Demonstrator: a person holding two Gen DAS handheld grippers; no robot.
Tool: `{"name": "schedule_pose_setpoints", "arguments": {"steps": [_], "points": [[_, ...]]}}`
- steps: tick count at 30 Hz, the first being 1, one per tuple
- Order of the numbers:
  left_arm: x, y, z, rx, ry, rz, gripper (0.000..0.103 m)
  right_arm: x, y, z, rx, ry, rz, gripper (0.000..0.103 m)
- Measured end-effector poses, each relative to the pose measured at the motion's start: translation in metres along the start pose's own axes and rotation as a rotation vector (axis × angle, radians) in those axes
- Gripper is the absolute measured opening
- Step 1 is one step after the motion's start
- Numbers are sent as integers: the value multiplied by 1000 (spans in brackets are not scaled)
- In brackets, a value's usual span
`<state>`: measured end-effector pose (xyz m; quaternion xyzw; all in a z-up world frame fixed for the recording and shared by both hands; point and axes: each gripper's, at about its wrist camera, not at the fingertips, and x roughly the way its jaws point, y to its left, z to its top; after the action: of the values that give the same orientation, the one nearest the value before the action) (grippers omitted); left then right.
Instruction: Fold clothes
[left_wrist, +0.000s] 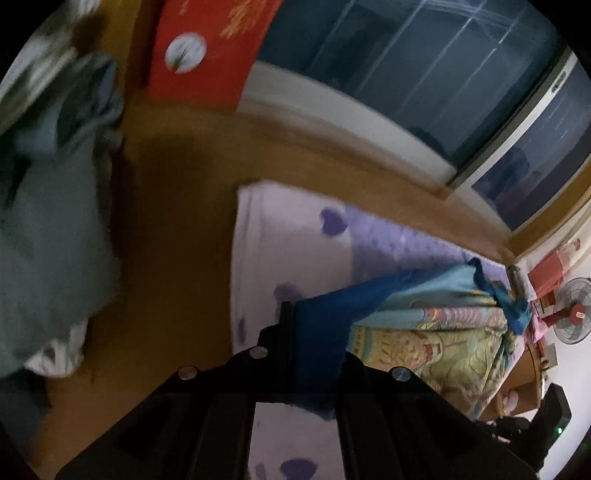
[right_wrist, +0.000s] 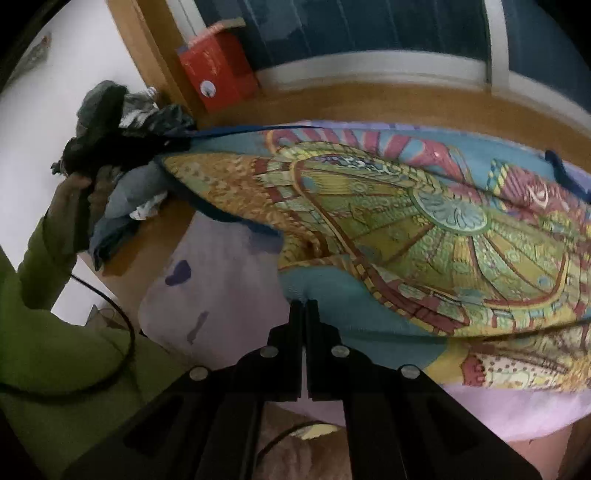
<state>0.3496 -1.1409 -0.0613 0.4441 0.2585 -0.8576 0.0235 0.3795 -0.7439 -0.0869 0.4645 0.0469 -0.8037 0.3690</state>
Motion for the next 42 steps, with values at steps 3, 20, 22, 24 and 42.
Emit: {"name": "schedule_pose_setpoints", "arguments": {"steps": [3, 20, 22, 24, 42], "points": [[13, 0, -9, 40, 61, 5, 3, 9, -5, -6, 21, 29, -39, 1], [-2, -24, -32, 297, 88, 185, 33, -80, -72, -23, 250, -218, -298, 59], [-3, -31, -41, 276, 94, 151, 33, -83, -90, -27, 260, -218, -288, 60], [-5, -39, -49, 252, 96, 115, 33, -75, -105, -26, 260, -207, -263, 60], [56, -196, -175, 28, 178, -224, 33, -110, -167, -56, 51, -114, -119, 60]]}}
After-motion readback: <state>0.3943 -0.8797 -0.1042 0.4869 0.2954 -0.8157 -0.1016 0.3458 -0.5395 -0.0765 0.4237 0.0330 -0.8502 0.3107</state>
